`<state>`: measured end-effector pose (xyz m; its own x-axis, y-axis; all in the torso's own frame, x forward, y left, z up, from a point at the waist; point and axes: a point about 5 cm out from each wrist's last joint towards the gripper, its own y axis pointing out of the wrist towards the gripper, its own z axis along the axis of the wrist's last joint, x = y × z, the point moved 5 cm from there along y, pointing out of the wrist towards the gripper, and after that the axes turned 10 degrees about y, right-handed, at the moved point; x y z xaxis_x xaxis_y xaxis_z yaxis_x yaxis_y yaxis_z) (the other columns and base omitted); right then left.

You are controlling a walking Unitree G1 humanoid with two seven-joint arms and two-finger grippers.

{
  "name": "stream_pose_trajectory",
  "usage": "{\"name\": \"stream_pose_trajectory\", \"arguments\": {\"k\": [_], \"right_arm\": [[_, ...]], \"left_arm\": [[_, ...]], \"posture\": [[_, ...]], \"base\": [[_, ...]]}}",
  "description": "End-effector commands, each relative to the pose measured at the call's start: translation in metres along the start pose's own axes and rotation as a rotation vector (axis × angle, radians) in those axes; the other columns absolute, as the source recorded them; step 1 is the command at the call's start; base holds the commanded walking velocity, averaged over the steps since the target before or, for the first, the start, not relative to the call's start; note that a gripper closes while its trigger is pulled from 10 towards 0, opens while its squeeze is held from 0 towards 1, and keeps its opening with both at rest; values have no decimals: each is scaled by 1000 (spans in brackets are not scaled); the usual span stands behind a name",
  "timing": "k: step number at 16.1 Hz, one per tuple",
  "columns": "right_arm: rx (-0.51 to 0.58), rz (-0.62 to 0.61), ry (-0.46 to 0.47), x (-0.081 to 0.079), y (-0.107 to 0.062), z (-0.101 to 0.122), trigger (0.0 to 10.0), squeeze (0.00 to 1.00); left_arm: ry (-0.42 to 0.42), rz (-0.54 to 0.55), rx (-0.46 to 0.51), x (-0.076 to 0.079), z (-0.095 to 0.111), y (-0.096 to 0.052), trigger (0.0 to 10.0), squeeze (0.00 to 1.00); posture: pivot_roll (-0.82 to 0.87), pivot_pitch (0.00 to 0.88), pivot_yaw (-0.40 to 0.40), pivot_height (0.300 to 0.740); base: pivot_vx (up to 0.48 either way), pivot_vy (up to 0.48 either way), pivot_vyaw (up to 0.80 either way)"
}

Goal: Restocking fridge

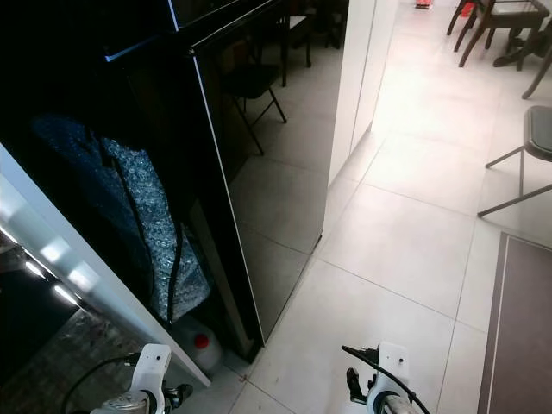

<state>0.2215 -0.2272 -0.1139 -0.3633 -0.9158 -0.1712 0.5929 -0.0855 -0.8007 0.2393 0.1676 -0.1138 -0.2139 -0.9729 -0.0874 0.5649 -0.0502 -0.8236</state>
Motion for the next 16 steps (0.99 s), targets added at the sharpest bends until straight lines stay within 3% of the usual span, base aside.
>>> {"name": "stream_pose_trajectory", "arguments": {"k": [1, 5, 9, 13, 16], "right_arm": [[-3, 2, 3, -1, 0, -1, 10000, 0], [3, 5, 5, -1, 0, 0, 10000, 0], [0, 3, 1, -1, 0, 1, 10000, 0], [3, 6, 7, -2, 0, 2, 10000, 0], [4, 3, 2, -1, 0, 3, 10000, 0]], "left_arm": [[-19, 31, 15, -6, -2, -1, 10000, 0], [-76, 98, 141, -13, 14, -3, 10000, 0], [48, 192, 30, -23, 3, -3, 10000, 0], [-100, 269, -15, -27, -7, -4, 10000, 0], [-67, 234, -29, -23, -7, -3, 10000, 0]], "posture": [[-122, 0, 59, 740], [-118, 0, 58, 740], [-111, 3, 56, 740], [-112, 11, 53, 740], [-110, 12, 48, 740]], "base": [[0, 0, 0], [0, 0, 0], [0, 0, 0], [0, 0, 0], [0, 0, 0]]}}
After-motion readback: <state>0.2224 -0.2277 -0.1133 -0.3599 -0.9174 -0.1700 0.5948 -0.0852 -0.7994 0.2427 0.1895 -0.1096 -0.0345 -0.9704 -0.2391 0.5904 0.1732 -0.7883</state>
